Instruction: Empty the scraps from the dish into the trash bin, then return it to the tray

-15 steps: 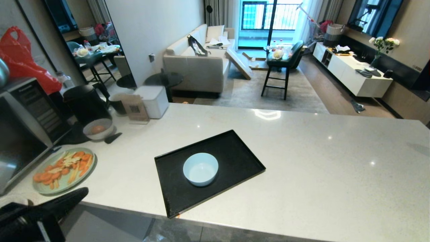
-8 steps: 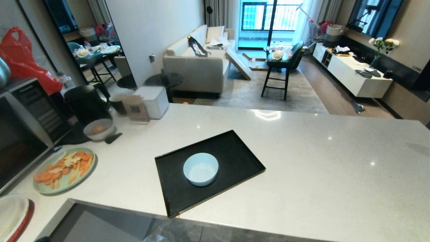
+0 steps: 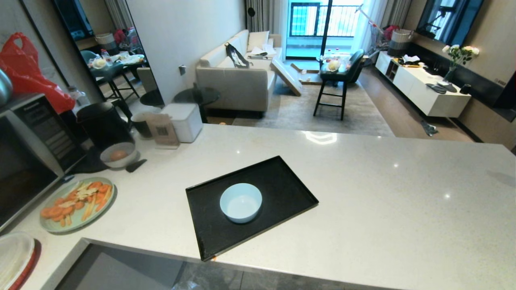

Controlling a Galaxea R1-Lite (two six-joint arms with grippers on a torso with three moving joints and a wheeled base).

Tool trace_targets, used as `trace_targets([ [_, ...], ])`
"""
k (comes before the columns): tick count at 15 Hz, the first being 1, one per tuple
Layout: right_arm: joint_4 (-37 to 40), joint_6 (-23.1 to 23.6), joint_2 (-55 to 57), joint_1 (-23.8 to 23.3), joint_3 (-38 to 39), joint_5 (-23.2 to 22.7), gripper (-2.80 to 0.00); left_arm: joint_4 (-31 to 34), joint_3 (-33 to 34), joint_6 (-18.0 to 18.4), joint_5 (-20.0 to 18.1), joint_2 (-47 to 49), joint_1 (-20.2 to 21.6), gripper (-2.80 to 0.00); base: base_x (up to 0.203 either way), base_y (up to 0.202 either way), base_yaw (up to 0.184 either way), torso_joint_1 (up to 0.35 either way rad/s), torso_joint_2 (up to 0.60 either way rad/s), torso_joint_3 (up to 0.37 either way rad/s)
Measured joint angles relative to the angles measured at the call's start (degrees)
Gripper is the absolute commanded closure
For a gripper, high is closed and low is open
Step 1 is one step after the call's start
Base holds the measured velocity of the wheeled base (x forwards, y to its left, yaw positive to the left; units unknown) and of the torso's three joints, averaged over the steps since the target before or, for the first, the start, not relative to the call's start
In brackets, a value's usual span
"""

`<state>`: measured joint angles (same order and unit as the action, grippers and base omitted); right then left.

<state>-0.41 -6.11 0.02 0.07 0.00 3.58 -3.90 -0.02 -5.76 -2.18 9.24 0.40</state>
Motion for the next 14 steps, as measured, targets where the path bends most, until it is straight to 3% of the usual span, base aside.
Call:
trace_targets([
  [5,0.00,0.00,0.00,0.00,0.00,-0.01,0.00,0.85,0.02,-5.83,2.78,-8.05,-0.30,0.00,0.000,0.000,0.000,0.000,0.00,0.000],
  [7,0.00,-0.01,0.00,0.00,0.00,-0.01,0.00,0.73,0.02,-5.66,2.46,-8.84,-0.33,0.00,0.000,0.000,0.000,0.000,0.00,0.000],
  [8,0.00,0.00,0.00,0.00,0.00,-0.03,0.00,0.55,0.02,-4.40,2.37,-8.99,-0.33,0.00,0.000,0.000,0.000,0.000,0.00,0.000],
  [12,0.00,-0.01,0.00,0.00,0.00,-0.01,0.00,2.66,0.02,6.34,2.51,-9.14,-0.33,0.00,0.000,0.000,0.000,0.000,0.00,0.000],
  [14,0.00,-0.01,0.00,0.00,0.00,-0.01,0.00,2.86,0.02,8.13,1.91,-9.17,-0.33,0.00,0.000,0.000,0.000,0.000,0.00,0.000],
])
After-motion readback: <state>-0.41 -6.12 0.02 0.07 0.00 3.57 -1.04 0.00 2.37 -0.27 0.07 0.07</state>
